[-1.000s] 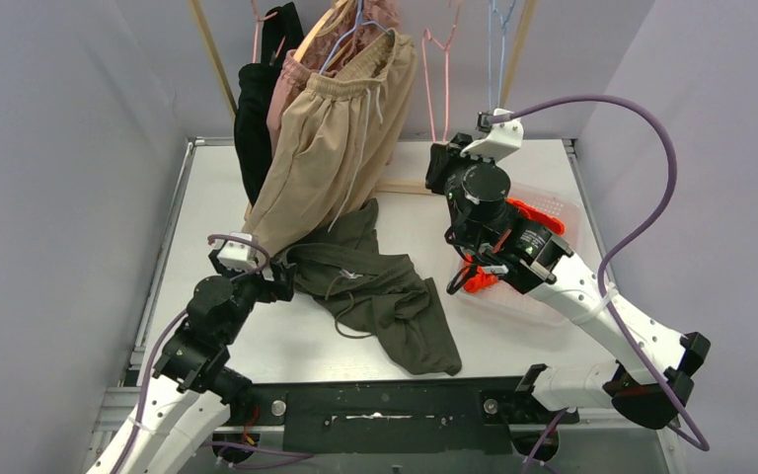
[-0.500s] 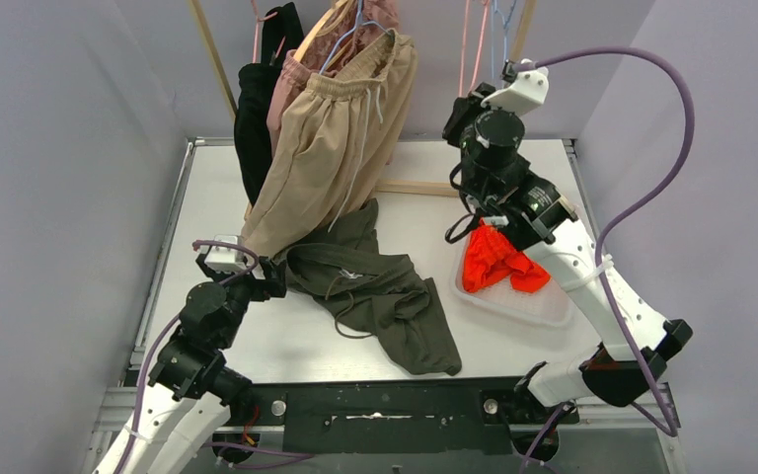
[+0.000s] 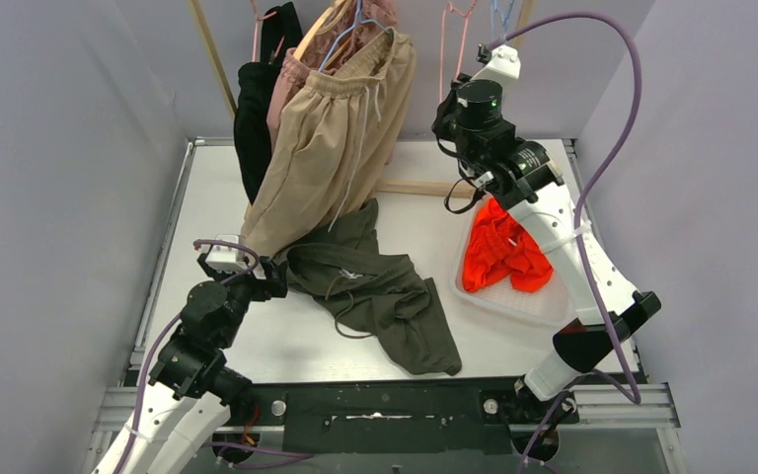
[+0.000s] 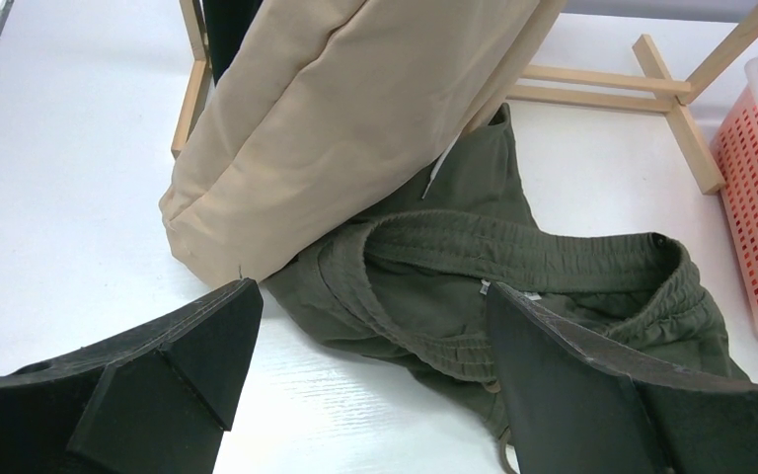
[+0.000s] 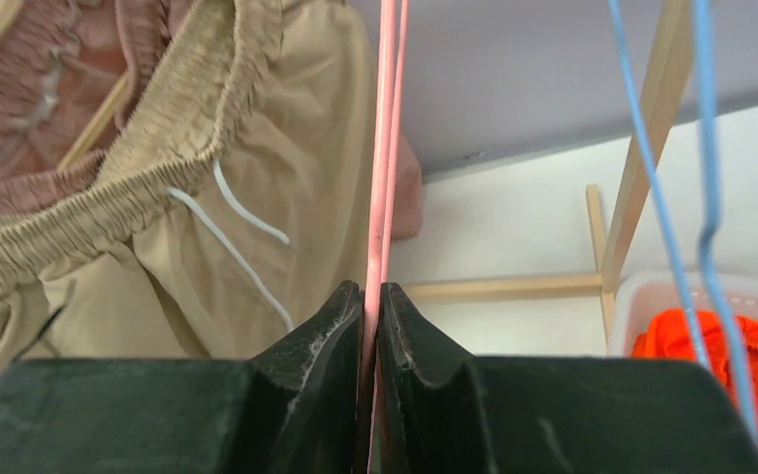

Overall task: Remove the shorts from the hanger
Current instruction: Place the hanger on the clothes rod.

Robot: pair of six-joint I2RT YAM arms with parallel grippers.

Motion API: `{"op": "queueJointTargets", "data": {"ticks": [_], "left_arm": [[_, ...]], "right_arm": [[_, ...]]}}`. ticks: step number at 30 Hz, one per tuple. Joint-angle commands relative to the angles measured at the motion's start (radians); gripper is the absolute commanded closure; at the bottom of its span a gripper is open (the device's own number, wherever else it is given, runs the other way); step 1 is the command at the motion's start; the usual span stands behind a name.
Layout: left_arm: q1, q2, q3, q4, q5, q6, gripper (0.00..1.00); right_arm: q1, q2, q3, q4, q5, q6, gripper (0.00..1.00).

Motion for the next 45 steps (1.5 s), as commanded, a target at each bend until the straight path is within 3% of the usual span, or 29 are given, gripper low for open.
{"op": "queueJointTargets", "data": {"ticks": [1, 8, 17, 22, 30, 34, 40, 45], "left_arm": [[-0.005, -0.008, 0.022, 0.044, 0.014, 0.004, 0.15], [-0.006, -0.012, 0.021, 0.043, 0.013, 0.007, 0.15], [-0.006, -0.006, 0.025, 0.037, 0.012, -0.014, 0.15], [-0.007, 0.008, 0.029, 0.031, -0.012, -0.032, 0.15], [-0.007, 0.006, 0.031, 0.022, -0.033, -0.031, 0.16], [-0.006, 0.008, 0.031, 0.021, -0.034, -0.03, 0.15], [-0.006, 0.007, 0.032, 0.017, -0.044, -0.029, 0.15], [-0.002, 0.001, 0.034, 0.01, -0.078, -0.026, 0.15]], "right_arm": [[-0.005, -0.001, 0.042, -0.071, -0.056, 0.035, 0.89], [-0.004, -0.066, -0.004, -0.054, -0.072, 0.043, 0.77], [0.016, -0.208, -0.14, -0.03, -0.087, 0.075, 0.48], [0.048, -0.302, -0.276, -0.017, -0.065, 0.121, 0.38], [0.197, -0.48, -0.602, 0.172, -0.097, 0.037, 0.32], [0.254, -0.534, -0.754, 0.247, -0.037, 0.038, 0.27], [0.358, -0.493, -0.947, 0.451, -0.079, -0.061, 0.19], [0.393, -0.349, -0.946, 0.518, -0.132, -0.21, 0.17]]}}
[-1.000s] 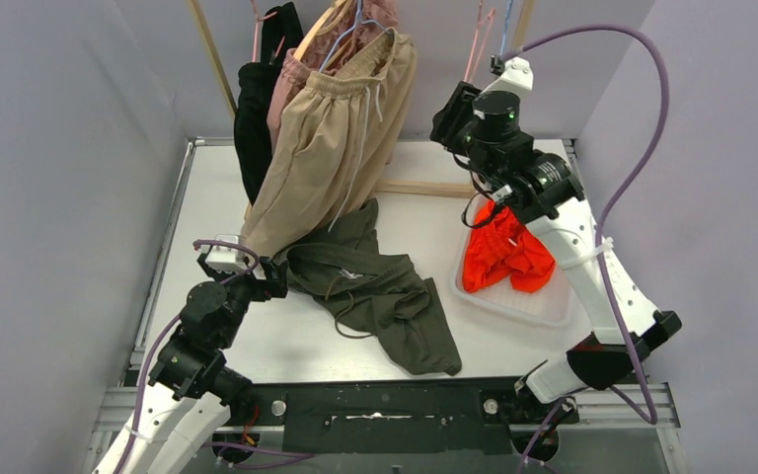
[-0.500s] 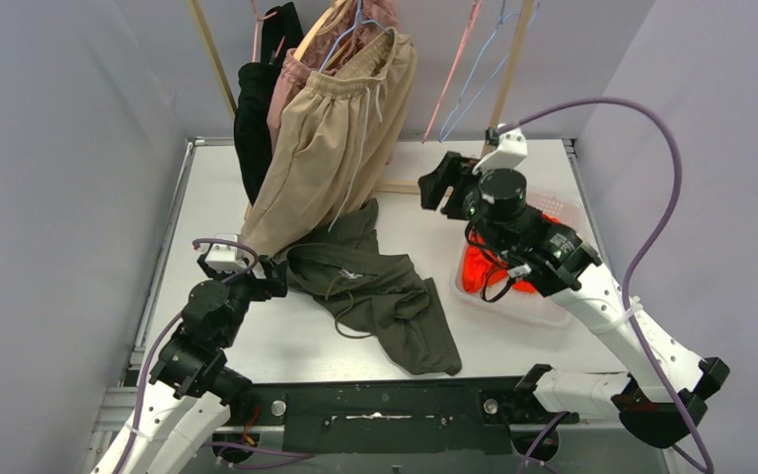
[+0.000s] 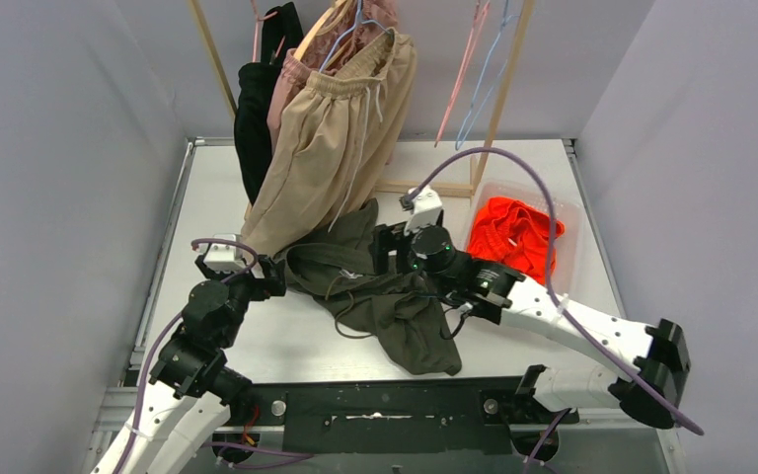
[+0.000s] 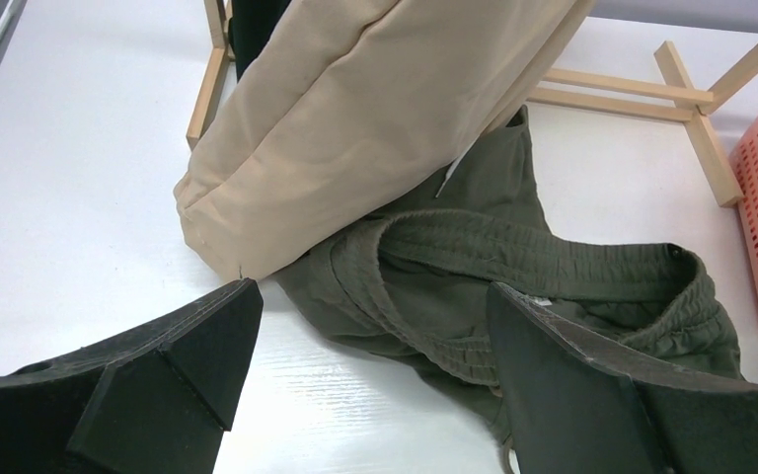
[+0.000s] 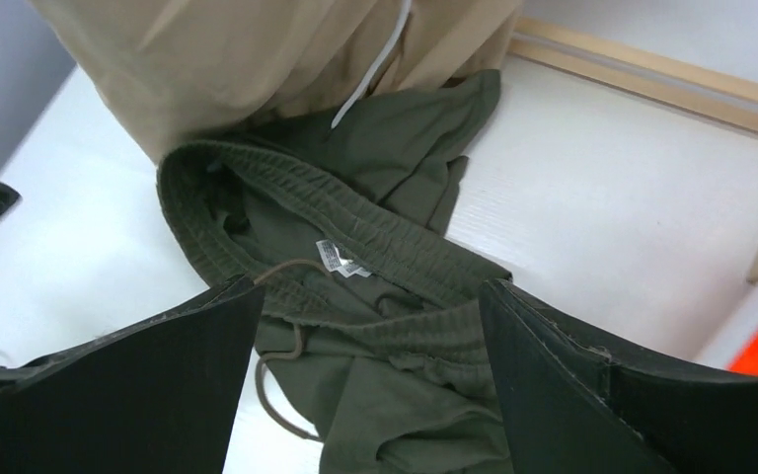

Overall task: Remove the shorts from the hanger
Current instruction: Place the hanger on the clothes rod, then pick up the shorts at the center of the board.

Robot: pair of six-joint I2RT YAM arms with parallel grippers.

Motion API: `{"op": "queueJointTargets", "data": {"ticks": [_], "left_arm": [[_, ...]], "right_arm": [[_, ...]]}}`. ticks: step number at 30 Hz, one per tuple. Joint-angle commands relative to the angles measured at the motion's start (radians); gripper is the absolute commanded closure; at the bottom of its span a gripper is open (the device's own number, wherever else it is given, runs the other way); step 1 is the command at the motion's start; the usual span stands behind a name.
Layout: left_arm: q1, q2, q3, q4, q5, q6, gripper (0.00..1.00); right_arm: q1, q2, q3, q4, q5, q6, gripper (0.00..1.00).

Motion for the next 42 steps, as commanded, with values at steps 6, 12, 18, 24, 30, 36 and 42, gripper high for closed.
{"op": "queueJointTargets", "data": {"ticks": [6, 12, 18, 24, 30, 36, 42], "left_arm": [[0.019, -0.016, 0.027, 0.028, -0.059, 0.009, 0.15], [0.019, -0.03, 0.024, 0.028, -0.061, 0.014, 0.14], [0.019, -0.04, 0.018, 0.036, -0.061, 0.018, 0.15], [0.02, -0.041, 0.018, 0.039, -0.061, 0.019, 0.14], [0.02, -0.042, 0.02, 0.032, -0.069, 0.018, 0.15], [0.02, -0.039, 0.019, 0.032, -0.069, 0.016, 0.15], [0.02, -0.036, 0.018, 0.033, -0.06, 0.018, 0.15]], "right_arm": [[-0.042, 0.297, 0.061, 0.15, -0.173, -0.1, 0.16], [-0.073, 0.446, 0.128, 0.146, -0.342, -0.12, 0.17], [-0.026, 0.531, 0.186, 0.105, -0.378, -0.196, 0.17], [0.012, 0.578, 0.256, 0.011, -0.412, -0.253, 0.18], [0.031, 0.597, 0.217, 0.014, -0.34, -0.297, 0.17], [0.079, 0.538, 0.11, 0.148, -0.264, -0.381, 0.18], [0.084, 0.59, 0.199, 0.021, -0.218, -0.422, 0.18]]}}
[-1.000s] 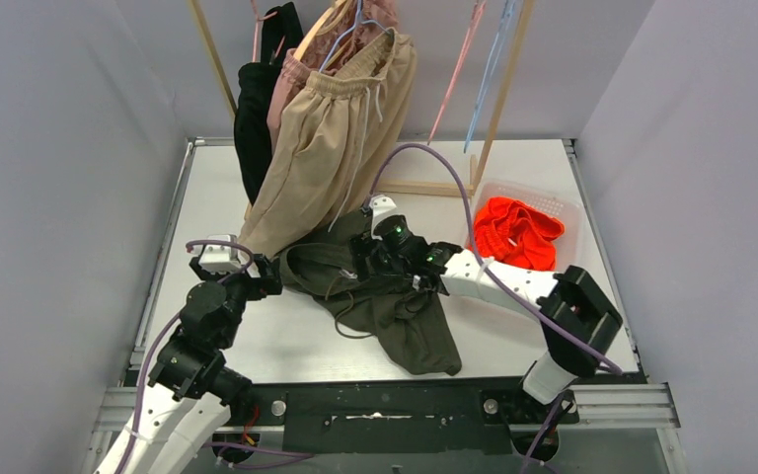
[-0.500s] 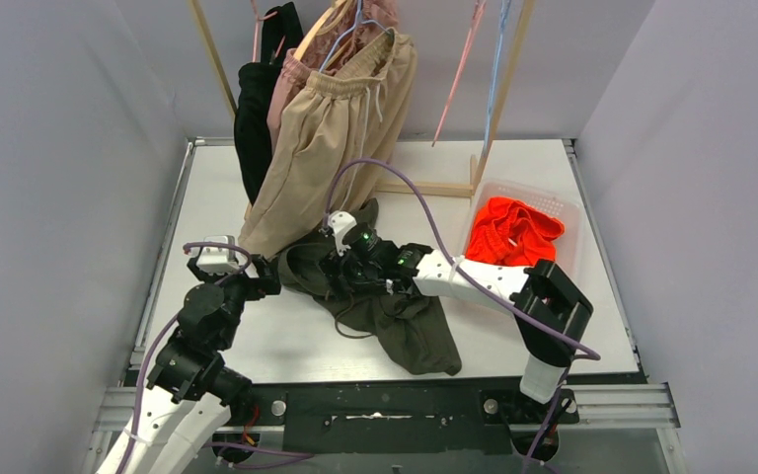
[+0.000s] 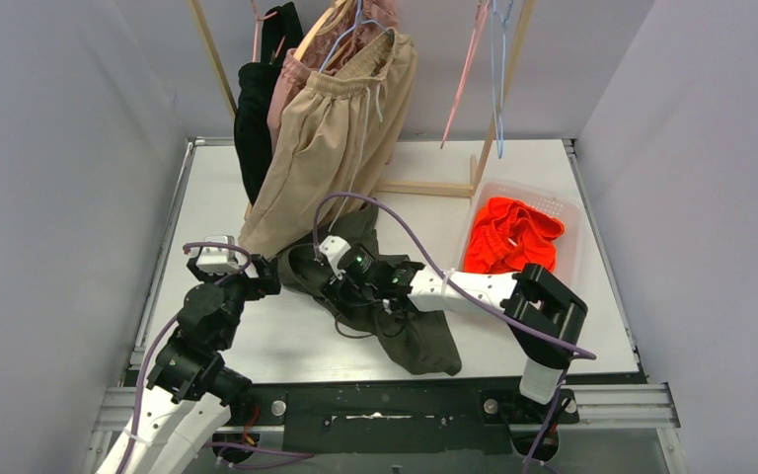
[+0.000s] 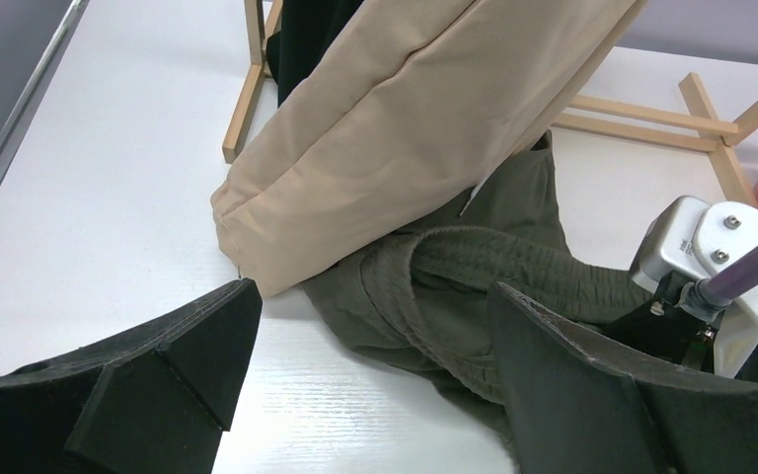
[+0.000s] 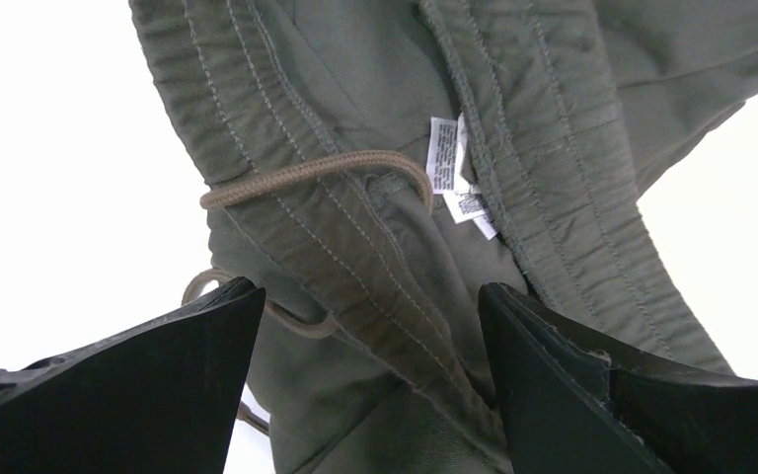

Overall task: Remove the shorts from the hanger
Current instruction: Pick up the shorts at the center of the board.

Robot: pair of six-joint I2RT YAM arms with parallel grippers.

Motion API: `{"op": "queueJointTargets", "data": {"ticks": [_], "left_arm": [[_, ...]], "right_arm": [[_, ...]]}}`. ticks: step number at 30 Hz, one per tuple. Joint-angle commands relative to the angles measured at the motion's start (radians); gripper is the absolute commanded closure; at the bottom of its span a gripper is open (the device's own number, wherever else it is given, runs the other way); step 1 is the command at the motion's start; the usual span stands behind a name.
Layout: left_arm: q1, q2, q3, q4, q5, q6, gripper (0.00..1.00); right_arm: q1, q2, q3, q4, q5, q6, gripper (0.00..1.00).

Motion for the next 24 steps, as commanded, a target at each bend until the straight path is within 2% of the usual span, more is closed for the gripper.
{"op": "queueJointTargets", "data": {"ticks": [1, 5, 8, 11, 14, 18, 21, 24], "left_arm": [[0.003, -0.002, 0.018, 0.039, -0.002, 0.01, 0.15], [0.004, -0.001, 0.018, 0.041, 0.005, 0.01, 0.14], [0.004, 0.002, 0.015, 0.043, 0.013, 0.01, 0.14], [0.003, 0.007, 0.015, 0.045, 0.024, 0.011, 0.15], [0.004, 0.004, 0.013, 0.046, 0.026, 0.014, 0.14], [0.004, 0.001, 0.013, 0.044, 0.025, 0.014, 0.14], [0.004, 0.001, 0.013, 0.044, 0.03, 0.014, 0.14], [0.003, 0.001, 0.014, 0.043, 0.033, 0.016, 0.14]], "right_arm": [[-0.002, -0.003, 0.087, -0.025, 0.07, -0.055, 0.17], [-0.029, -0.006, 0.055, 0.04, 0.178, -0.017, 0.14], [-0.118, -0.008, 0.022, 0.098, 0.075, 0.083, 0.12], [-0.164, 0.007, 0.002, 0.152, -0.146, 0.107, 0.14], [-0.109, 0.024, -0.019, 0.198, -0.11, 0.051, 0.12], [-0.104, 0.1, 0.014, 0.127, -0.073, 0.044, 0.12], [-0.11, 0.16, 0.053, 0.025, -0.154, 0.041, 0.14], [-0.103, 0.161, 0.025, 0.031, -0.193, 0.023, 0.14]]}}
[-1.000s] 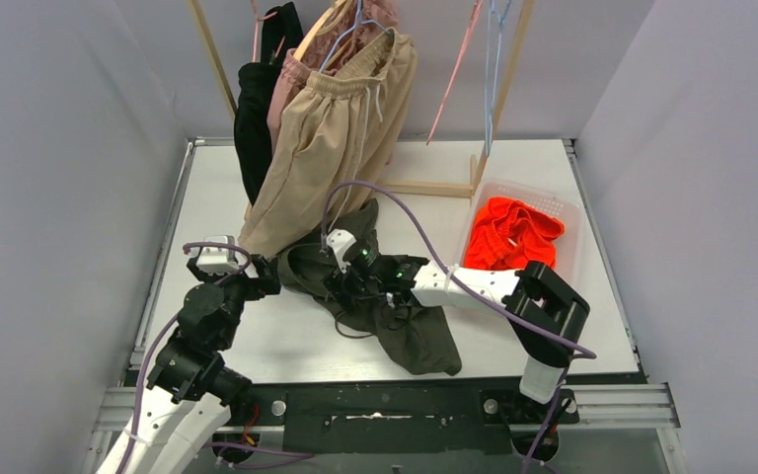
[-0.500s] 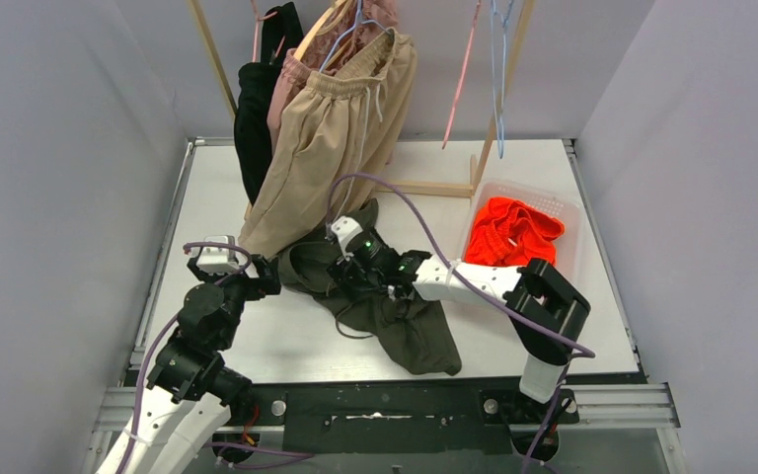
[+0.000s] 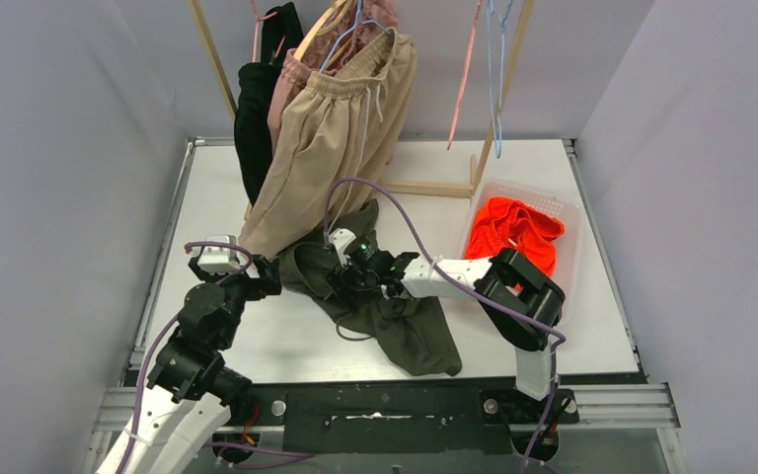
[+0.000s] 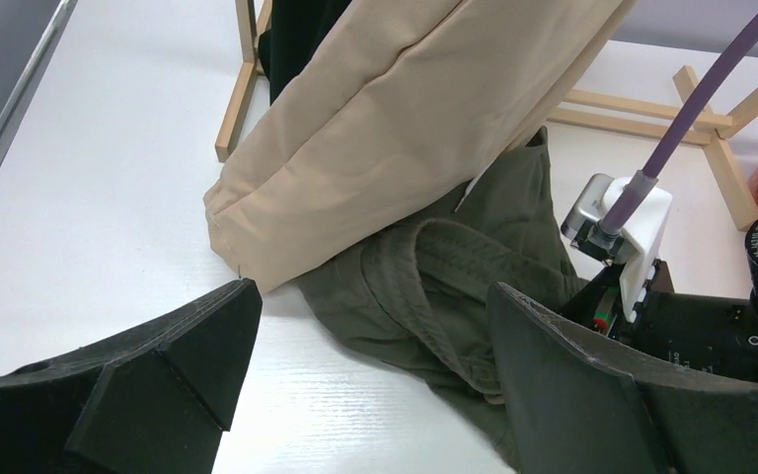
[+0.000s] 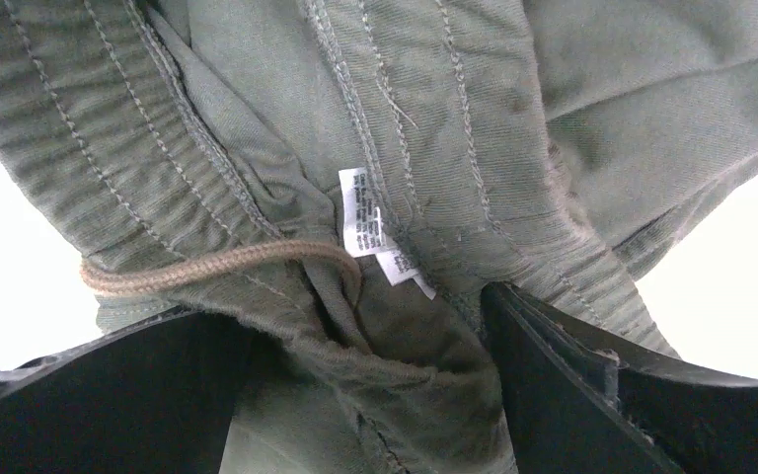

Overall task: Remove the shorts from the hanger
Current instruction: Pick up the shorts at the center of the board.

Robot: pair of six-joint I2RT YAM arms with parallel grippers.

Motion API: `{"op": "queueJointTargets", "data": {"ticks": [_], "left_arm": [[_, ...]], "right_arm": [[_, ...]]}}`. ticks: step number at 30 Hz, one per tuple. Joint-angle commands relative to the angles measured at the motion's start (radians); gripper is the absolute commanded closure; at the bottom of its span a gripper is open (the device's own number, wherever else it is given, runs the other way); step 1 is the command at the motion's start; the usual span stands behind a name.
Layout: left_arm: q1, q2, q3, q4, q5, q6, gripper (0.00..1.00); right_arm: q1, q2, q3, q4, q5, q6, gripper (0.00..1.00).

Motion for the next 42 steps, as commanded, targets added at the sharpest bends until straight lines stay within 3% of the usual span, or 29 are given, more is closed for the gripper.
{"op": "queueJointTargets", "data": {"ticks": [1, 3, 7, 10, 12, 25, 32, 35, 38, 42], "left_arm": [[0.004, -0.004, 0.013, 0.043, 0.016, 0.014, 0.14], [0.004, -0.004, 0.013, 0.041, 0.015, 0.014, 0.15], [0.004, -0.005, 0.015, 0.042, 0.015, 0.014, 0.15], [0.004, -0.004, 0.011, 0.048, 0.012, 0.014, 0.14], [0.004, -0.002, 0.01, 0.048, 0.004, 0.014, 0.14], [0.004, -0.01, 0.012, 0.049, 0.0, 0.013, 0.15], [0.004, -0.038, 0.021, 0.036, -0.042, 0.0, 0.14], [0.004, -0.033, 0.019, 0.04, -0.031, 0.003, 0.14], [0.004, -0.027, 0.016, 0.045, -0.019, 0.009, 0.14], [0.004, -0.029, 0.016, 0.045, -0.02, 0.012, 0.15]], "right_arm": [[-0.001, 0.003, -0.016, -0.05, -0.074, -0.015, 0.15], [-0.006, -0.001, -0.03, -0.061, -0.044, -0.015, 0.22], [-0.002, -0.06, -0.018, -0.129, -0.072, -0.041, 0.66], [0.028, -0.162, -0.038, -0.099, -0.062, -0.058, 0.92], [0.053, -0.233, -0.034, -0.096, -0.077, -0.067, 0.99], [0.237, -0.648, -0.104, -0.097, 0.078, -0.072, 1.0], [0.263, -0.901, -0.302, 0.229, 0.205, -0.084, 1.0], [0.266, -0.92, -0.366, 0.326, 0.352, -0.095, 0.99], [0.272, -0.838, -0.309, 0.133, 0.467, -0.109, 0.98], [0.294, -0.735, -0.234, -0.136, 0.442, 0.005, 0.98]]}}
